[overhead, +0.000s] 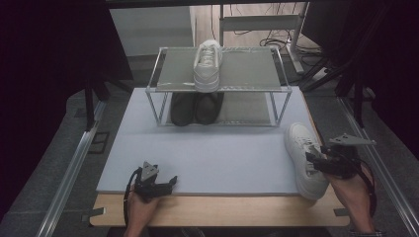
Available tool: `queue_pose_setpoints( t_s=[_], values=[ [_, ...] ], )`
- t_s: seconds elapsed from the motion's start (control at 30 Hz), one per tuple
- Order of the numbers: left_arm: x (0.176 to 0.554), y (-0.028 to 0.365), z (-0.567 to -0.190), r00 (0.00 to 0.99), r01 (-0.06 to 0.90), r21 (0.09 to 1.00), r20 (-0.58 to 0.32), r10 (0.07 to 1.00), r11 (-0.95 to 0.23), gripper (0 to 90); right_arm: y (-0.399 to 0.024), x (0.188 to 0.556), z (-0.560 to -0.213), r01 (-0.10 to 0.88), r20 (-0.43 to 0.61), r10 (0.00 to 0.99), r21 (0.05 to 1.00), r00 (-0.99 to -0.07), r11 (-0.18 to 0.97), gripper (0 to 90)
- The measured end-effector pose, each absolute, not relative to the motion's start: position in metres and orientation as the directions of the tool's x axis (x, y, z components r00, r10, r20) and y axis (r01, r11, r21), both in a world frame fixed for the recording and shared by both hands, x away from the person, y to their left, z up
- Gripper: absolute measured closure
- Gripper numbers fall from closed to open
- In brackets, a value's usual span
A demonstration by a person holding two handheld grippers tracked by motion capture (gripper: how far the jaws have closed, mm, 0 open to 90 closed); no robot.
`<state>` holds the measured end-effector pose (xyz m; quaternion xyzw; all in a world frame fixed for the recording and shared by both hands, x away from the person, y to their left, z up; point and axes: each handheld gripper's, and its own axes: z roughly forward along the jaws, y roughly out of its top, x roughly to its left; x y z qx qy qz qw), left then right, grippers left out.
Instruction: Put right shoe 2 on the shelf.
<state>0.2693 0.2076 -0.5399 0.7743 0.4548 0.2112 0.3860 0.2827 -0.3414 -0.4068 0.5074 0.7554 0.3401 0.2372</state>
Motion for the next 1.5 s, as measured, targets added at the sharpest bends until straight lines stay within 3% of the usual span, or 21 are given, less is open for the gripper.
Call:
queue_pose_setpoints(
  t_s=[0.27,0.67,0.87,1.07,1.5],
  values=[
    [0.269,0.208,-0.540,0.497,0.541,0.790,-0.024,0.867,-0.288,11.6,-0.363,0.282,-0.420,0.640,0.010,0.949,0.741,-0.315,0.204,42.3],
    [0.269,0.208,-0.540,0.497,0.541,0.791,-0.024,0.867,-0.288,11.6,-0.378,0.290,-0.441,0.689,0.063,0.961,0.710,-0.269,0.146,51.6],
    [0.269,0.208,-0.540,0.497,0.541,0.790,-0.024,0.868,-0.288,11.6,-0.381,0.294,-0.445,0.700,0.116,0.957,0.706,-0.266,0.109,62.7],
    [0.269,0.208,-0.540,0.497,0.541,0.790,-0.024,0.868,-0.288,11.6,-0.377,0.292,-0.440,0.711,0.104,0.966,0.696,-0.238,0.100,76.2],
    [0.269,0.208,-0.540,0.497,0.541,0.791,-0.025,0.867,-0.287,11.6,-0.392,0.290,-0.441,0.714,0.273,0.945,0.697,-0.179,-0.066,83.9]
  ],
)
